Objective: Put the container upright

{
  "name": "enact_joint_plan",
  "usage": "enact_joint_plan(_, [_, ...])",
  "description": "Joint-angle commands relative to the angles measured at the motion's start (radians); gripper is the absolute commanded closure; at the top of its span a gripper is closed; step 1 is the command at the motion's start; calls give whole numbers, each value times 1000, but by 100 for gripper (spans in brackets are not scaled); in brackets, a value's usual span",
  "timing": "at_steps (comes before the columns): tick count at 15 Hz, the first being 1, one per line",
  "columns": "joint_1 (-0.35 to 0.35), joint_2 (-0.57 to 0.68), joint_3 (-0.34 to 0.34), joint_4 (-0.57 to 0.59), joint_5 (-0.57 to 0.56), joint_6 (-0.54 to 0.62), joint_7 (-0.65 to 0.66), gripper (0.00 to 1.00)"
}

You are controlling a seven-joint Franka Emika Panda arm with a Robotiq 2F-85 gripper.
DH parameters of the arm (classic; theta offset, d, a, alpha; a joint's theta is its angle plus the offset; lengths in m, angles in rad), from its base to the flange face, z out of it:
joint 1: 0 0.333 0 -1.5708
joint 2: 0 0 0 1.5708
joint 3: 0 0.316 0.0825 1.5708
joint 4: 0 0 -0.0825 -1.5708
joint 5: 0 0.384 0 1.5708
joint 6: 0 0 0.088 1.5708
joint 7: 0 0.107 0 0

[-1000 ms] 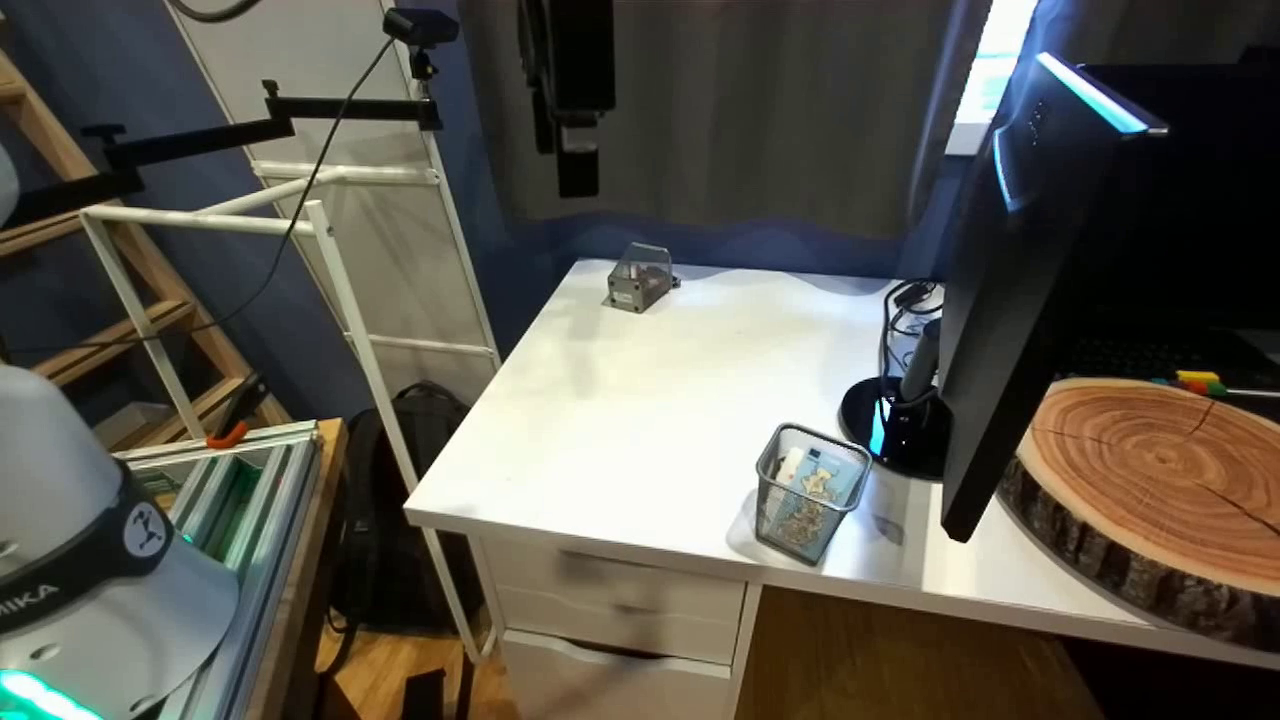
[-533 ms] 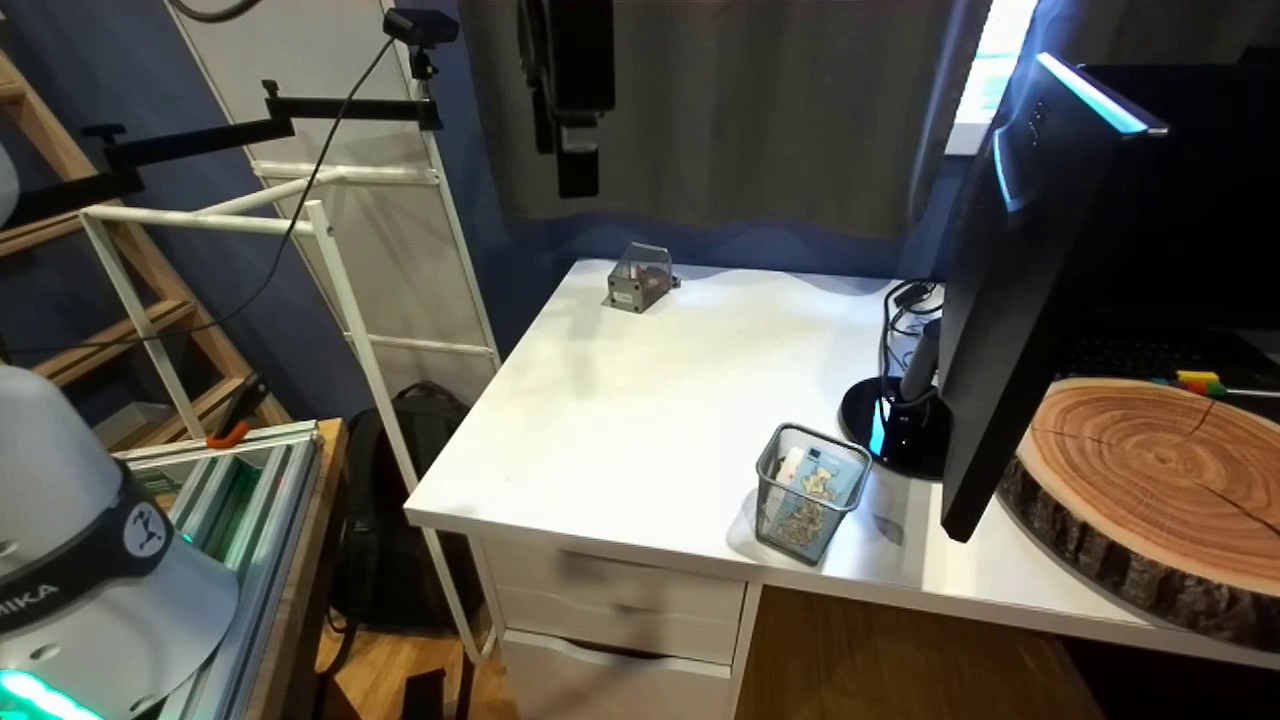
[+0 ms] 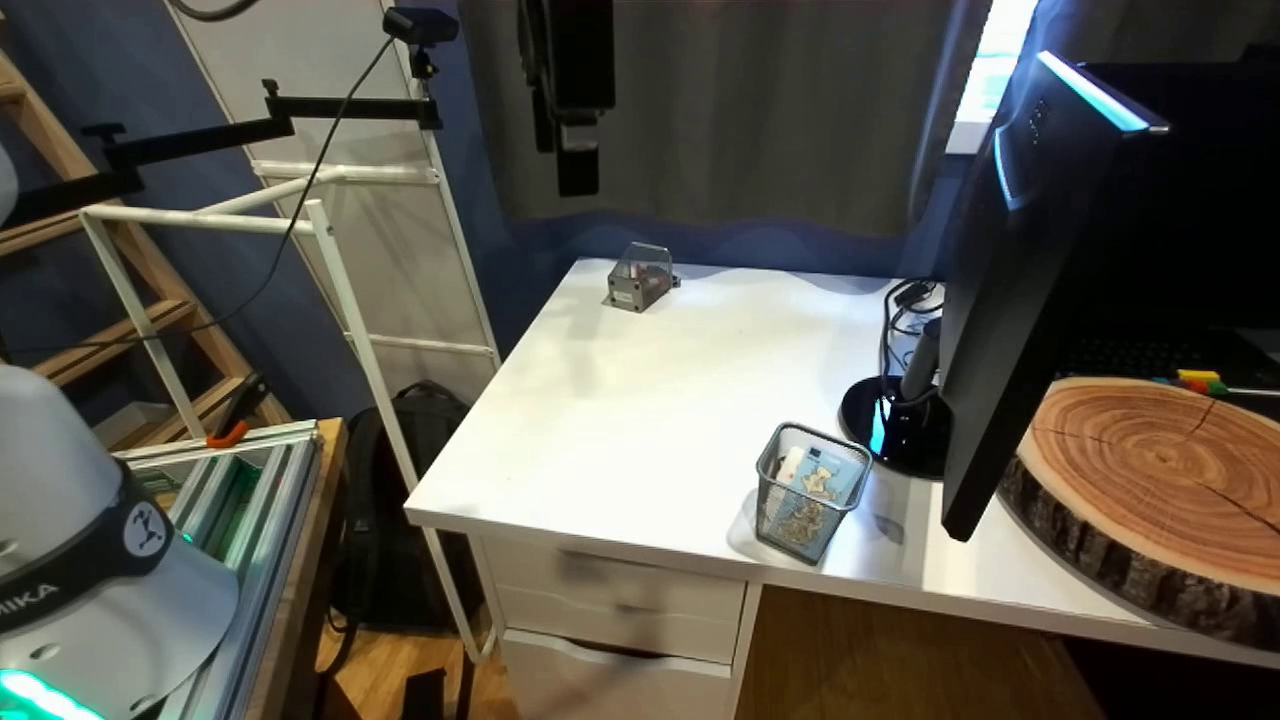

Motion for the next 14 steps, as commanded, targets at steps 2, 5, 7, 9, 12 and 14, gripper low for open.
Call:
enact_joint_plan(2, [-8,0,7,2,4,-2,-4,0])
enact_joint_plan(5, [64,128,57,62,67,71,-8,0])
enact_joint_plan(7, [113,194,107,99,83,168,-16,0])
enact_joint_plan(9, [146,290,162,166,58,283,0,0])
enact_joint_plan(12, [177,437,244,289,9,386,39,0])
enact_joint_plan(14, [192,539,296,385,-74,401,64,0])
